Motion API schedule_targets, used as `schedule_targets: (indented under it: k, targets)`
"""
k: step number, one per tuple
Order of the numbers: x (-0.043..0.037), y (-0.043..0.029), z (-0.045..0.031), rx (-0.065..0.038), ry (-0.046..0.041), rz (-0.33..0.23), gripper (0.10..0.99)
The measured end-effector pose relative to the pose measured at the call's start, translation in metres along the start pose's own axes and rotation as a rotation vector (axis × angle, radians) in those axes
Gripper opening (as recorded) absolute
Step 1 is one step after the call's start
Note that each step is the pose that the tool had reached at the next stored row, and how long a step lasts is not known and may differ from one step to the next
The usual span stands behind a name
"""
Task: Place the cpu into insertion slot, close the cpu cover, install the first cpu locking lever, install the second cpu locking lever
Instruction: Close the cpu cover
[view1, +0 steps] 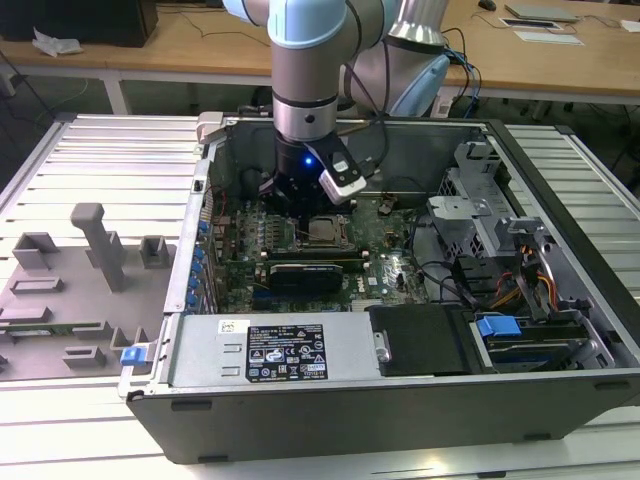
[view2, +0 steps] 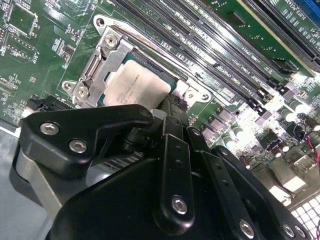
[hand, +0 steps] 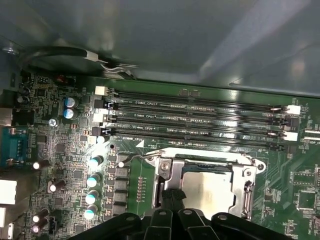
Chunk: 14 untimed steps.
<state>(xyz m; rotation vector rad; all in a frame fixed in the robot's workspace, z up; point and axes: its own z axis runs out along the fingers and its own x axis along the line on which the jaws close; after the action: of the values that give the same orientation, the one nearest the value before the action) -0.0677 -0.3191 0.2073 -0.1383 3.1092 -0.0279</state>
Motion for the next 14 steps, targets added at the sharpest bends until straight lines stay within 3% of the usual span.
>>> schedule_targets:
  k: [6, 9, 14]
  targets:
    - [-0.0002, -0.0002, -0.0089, 0.000, 0.0000, 0.000, 0.106]
    - [-0.0024, -0.0004, -0.0098, 0.001, 0.0001, 0.000, 0.106]
    - [-0.0223, -0.0021, -0.0092, 0.000, 0.0014, 0.000, 0.106]
